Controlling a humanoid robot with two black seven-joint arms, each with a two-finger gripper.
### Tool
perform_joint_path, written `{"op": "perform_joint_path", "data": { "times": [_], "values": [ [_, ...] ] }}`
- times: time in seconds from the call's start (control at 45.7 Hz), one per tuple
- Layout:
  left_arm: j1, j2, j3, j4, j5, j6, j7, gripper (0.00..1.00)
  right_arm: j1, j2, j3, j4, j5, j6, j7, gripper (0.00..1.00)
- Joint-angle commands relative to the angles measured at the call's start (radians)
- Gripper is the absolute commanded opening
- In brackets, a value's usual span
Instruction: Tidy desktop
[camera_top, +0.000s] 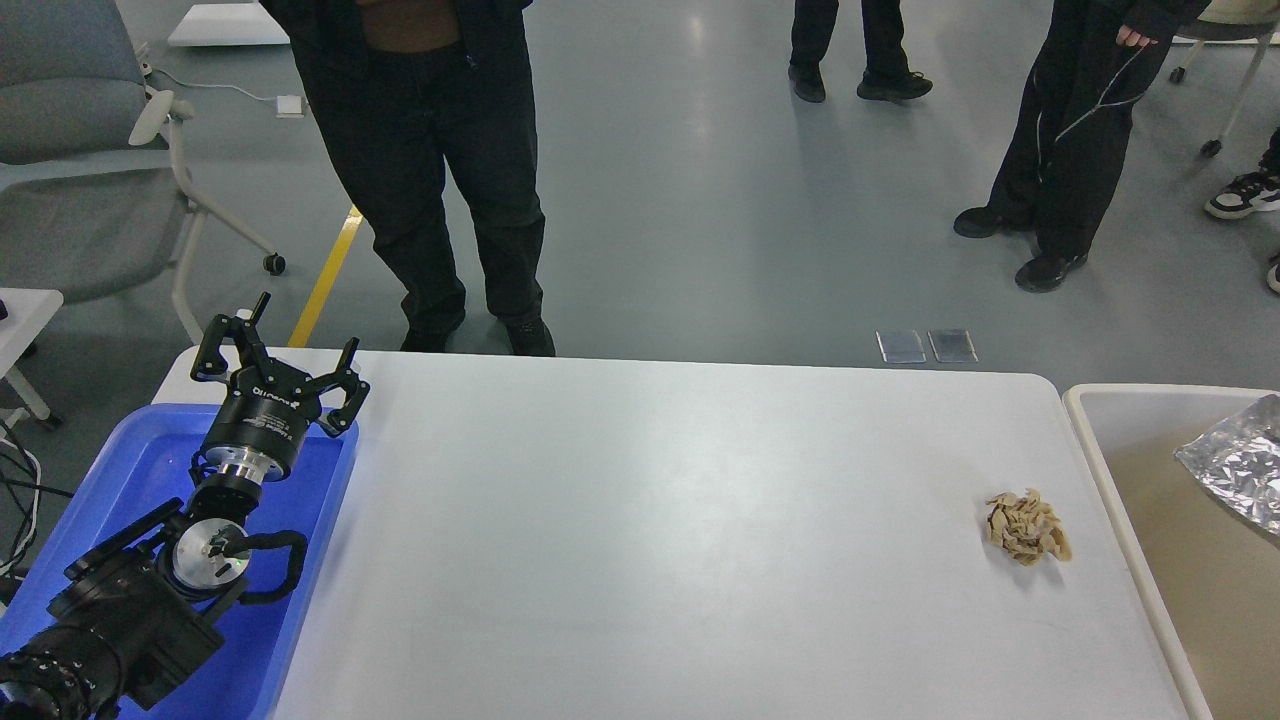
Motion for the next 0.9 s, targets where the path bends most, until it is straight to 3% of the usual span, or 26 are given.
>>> {"op": "perform_joint_path", "data": {
  "times": [0.0,0.131,0.328,0.635,0.876],
  "values": [
    [0.0,0.0,0.0,0.0,0.0,0.0,0.0,1.0,-0.037,0.032,0.001,-0.006,0.036,-0.021,-0.01,0.0],
    [0.0,-0.001,0.0,0.0,0.0,0.0,0.0,1.0,-0.037,0.03,0.004,-0.006,0.039,-0.032,-0.01,0.01],
    [0.0,0.0,-0.001,0.0,0.0,0.0,0.0,1.0,-0.029,0.03,0.014,0.002,0.039,-0.15,-0.003,0.98],
    [0.0,0.0,0.0,0.0,0.0,0.0,0.0,1.0,0.075,-0.03,0.072,0.006,0.08,-0.145,-0.006,0.99],
    [0.0,0.0,0.0,0.0,0.0,0.0,0.0,1.0,0.227,-0.138,0.371,0.127,0.154,-0.147,0.003,0.99]
  ]
}}
